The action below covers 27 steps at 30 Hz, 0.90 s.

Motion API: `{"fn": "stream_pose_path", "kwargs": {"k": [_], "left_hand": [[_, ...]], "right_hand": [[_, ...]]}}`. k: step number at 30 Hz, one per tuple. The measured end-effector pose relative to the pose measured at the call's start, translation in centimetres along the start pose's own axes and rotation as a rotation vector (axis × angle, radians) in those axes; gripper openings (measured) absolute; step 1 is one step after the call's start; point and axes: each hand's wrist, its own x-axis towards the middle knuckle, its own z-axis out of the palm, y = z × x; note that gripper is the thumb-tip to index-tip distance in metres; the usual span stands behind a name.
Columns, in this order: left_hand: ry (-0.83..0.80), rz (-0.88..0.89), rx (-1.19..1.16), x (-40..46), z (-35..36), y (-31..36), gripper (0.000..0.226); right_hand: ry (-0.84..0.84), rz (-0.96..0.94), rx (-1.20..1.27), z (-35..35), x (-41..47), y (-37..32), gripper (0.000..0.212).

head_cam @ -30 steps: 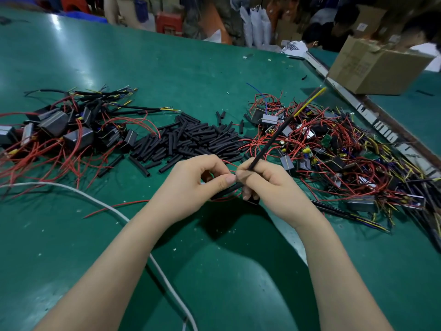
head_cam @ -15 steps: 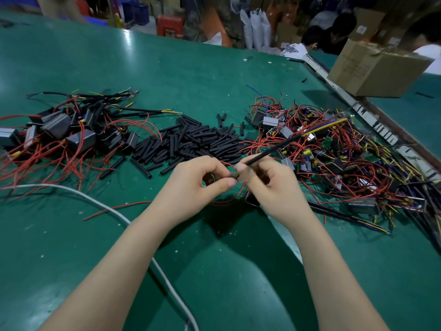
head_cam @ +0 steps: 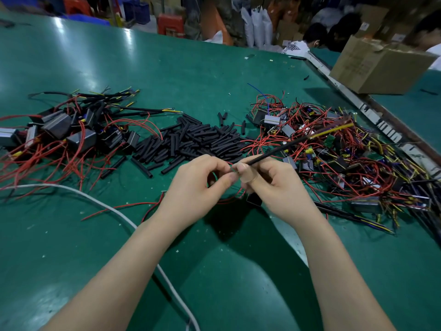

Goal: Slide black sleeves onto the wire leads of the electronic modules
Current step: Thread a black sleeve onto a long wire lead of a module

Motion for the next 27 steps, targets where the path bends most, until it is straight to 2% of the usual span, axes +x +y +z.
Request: {"fn": "stream_pose_path", "kwargs": {"k": [3,10,16,20,22,27], "left_hand": [[0.049,-0.03,-0.062,0.1,0.0,0.0,0.007],[-0.018,-0.038,-0.051,0.2,-0.2,-0.3,0.011],[-0.113,-0.078,0.002,0.2,-0.6,-0.6,0.01],[-0.145,-0.049,-0.02,0.3,-1.2,-0.8,0.009],[-0.144,-0.012,-0.014,0.3,-1.2,-0.8,0.012],[-0.11,0.037,0.033,0.2,-0.6,-0.5,0.011]], "right_hand": [[0.005,0.01,-0.077,-0.2,0.1,0.1,0.02],[-0.055,0.017,-0.094,-0.1,0.0,0.3,0.018],[0.055,0.041,-0.099,0.0,0.2,0.4,0.013],[0.066,0.11,0.059,-0.2,0.3,0.1,0.024],[0.07,0.129,0.145,0.0,0.3,-0.1,0.022],[0.024,0.109,0.119,0.5,0.2,-0.4,0.021]]}}
